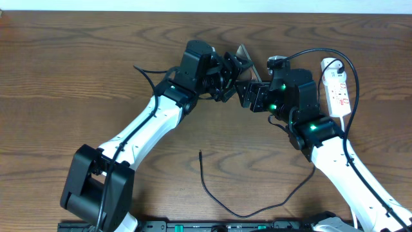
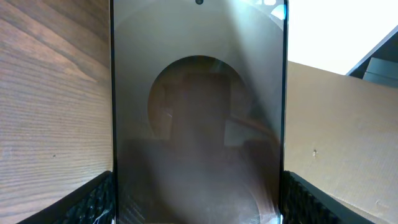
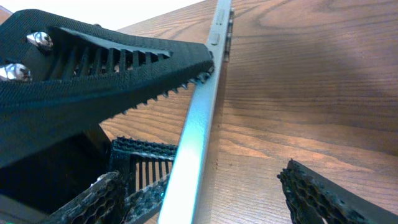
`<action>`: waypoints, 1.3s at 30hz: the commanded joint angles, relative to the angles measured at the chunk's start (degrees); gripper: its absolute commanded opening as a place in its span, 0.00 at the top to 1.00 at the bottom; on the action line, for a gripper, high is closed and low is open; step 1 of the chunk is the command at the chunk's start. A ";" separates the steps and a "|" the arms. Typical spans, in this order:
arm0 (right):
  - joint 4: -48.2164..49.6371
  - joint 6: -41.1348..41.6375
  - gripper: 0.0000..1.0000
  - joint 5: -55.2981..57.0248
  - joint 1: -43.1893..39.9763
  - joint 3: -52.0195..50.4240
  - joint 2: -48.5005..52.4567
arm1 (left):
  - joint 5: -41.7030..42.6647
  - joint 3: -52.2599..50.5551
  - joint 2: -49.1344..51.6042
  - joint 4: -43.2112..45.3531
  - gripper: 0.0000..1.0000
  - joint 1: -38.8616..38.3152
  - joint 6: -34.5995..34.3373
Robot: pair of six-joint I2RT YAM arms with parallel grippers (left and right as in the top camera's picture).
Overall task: Plug charger to phone and switch on socket
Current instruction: 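Close the right gripper on the phone's edge beside the left gripper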
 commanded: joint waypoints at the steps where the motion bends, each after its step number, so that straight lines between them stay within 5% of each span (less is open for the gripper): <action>1: 0.17 0.59 0.29 0.46 0.33 1.33 0.17 | -0.31 0.79 -1.84 0.76 0.92 -0.50 -0.04; 10: 0.13 0.57 0.46 1.07 0.33 1.33 0.17 | -0.28 0.79 -1.84 0.76 0.93 -1.36 0.00; 23: 0.09 1.03 0.85 1.07 0.33 1.33 0.24 | -0.24 0.79 -1.84 0.74 0.93 -1.36 0.02; 24: 0.09 1.03 0.98 1.07 0.33 1.33 0.24 | -0.26 0.79 -1.86 0.74 0.92 -1.36 0.20; 28: -0.31 1.44 0.99 1.27 0.33 1.33 0.24 | -0.02 0.79 -1.84 0.70 0.92 -1.36 0.22; 30: -0.70 1.44 0.99 1.97 0.31 1.33 0.24 | 0.04 0.79 -1.86 0.70 0.69 -1.36 1.97; 31: -0.85 1.42 0.99 2.43 0.31 1.33 0.24 | 0.20 0.79 -1.86 0.70 0.25 -1.29 3.89; 32: -0.98 1.44 0.99 2.80 -0.17 1.33 0.24 | 1.66 0.79 -1.86 0.72 0.05 -0.87 8.20; 39: -0.72 6.69 0.99 2.97 -6.21 1.33 0.22 | 18.29 0.79 -1.86 0.72 0.05 9.20 9.73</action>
